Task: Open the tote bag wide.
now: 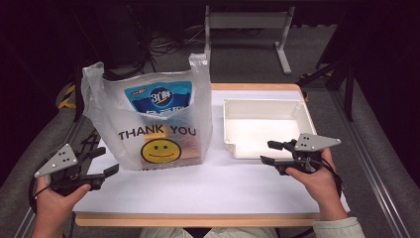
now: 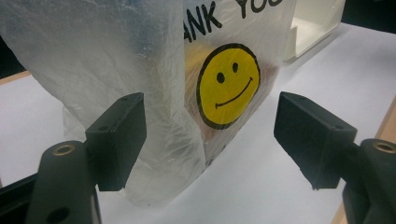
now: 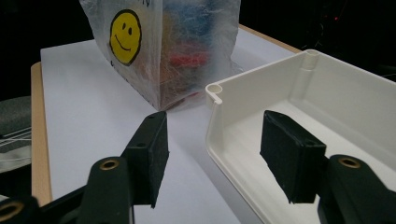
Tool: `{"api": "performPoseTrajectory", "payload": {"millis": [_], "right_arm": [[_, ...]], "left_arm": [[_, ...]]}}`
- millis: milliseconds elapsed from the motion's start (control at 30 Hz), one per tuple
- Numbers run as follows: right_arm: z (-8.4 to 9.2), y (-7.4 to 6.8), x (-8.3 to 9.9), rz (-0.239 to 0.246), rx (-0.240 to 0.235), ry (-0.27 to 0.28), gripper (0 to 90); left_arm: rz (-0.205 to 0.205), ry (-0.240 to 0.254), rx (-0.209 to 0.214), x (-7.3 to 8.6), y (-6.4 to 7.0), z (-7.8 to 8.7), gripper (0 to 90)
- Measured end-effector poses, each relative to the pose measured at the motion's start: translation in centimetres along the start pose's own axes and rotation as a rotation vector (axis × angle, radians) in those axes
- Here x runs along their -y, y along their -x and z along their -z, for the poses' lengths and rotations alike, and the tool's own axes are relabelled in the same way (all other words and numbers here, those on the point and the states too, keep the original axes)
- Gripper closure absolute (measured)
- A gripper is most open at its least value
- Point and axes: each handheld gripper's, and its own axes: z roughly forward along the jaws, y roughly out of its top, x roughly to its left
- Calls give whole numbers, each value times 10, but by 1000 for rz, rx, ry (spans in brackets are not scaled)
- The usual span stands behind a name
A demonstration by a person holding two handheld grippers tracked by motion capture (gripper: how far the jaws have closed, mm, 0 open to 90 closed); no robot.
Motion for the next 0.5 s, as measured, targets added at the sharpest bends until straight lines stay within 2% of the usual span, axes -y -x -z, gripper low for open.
{"api": "performPoseTrajectory", "payload": {"millis": [133,333,500], "right_arm": [[-1,-1,-3,3,-4,-5,408],[-5,-3,-10,17,-10,-4,397],[-10,-4,-13,23,-11,-15,390]], "left_arm": [[19,11,5,-1,-1,3,262],[65,59,-4,-7,-6,12,250],[67,35,-18,-17,-8,9,244]]}}
